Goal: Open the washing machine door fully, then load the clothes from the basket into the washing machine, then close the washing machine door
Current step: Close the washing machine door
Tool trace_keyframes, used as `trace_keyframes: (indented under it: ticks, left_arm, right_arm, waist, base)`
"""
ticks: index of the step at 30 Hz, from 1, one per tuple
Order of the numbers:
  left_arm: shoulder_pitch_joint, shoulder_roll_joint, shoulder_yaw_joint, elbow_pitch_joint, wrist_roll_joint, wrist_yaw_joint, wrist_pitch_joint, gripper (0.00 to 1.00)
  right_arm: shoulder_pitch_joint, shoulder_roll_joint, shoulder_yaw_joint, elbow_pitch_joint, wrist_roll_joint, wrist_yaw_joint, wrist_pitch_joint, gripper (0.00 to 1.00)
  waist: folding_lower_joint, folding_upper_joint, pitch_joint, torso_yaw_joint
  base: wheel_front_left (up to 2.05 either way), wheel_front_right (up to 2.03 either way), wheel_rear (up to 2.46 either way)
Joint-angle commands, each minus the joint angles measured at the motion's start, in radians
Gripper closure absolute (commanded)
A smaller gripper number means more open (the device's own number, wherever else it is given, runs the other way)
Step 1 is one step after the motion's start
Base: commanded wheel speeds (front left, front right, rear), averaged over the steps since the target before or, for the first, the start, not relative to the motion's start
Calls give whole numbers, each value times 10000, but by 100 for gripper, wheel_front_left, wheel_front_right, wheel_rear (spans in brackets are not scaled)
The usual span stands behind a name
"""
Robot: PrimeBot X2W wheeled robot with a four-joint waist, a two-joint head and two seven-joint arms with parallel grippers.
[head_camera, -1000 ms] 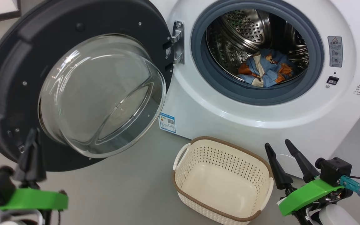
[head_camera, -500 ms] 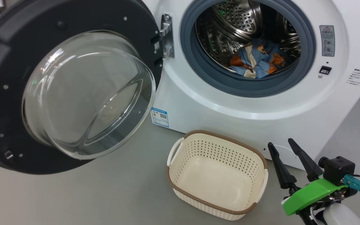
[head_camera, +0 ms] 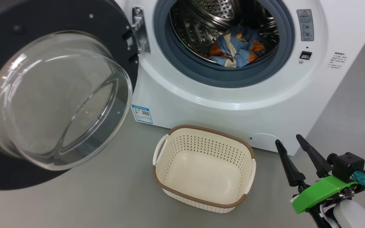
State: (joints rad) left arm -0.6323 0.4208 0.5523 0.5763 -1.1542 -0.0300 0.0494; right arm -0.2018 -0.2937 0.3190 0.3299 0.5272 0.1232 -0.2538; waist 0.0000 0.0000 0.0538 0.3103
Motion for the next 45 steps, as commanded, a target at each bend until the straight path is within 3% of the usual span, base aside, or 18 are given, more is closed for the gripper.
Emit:
trace_keyframes:
  ticks: [1,9,19,31,45]
  left_arm:
    - [-302,765,444,389,-333,-108,271,100]
    - [-324,1167,1217,2405,-1218,-437,780,100]
    - [-300,1339,1246,3324,-1564,-778,1506,100]
    - [-209,1305,659,3553,-1560,-937,2770,100]
    - [900,1075,-326,2529,-1771,-990,5959,100]
  right_arm:
    - [-332,-241,184,-239,76,75,-80,0]
    - [-435,-518,256,-249,135,75,-80,0]
    - [-407,-667,301,-282,193,75,-80,0]
    - [-428,-600,433,-179,220,75,-80,0]
    - [-129,-289,188,-12,209,75,-80,0]
  waist:
    - [0,0,192,-274]
    - [0,0,373,-697]
    - [0,0,369,-852]
    - [0,0,334,-807]
    - [0,0,-180,-528]
  base:
    - [0,0,0]
    - [0,0,0]
    - [0,0,0]
    - [0,0,0]
    - [0,0,0]
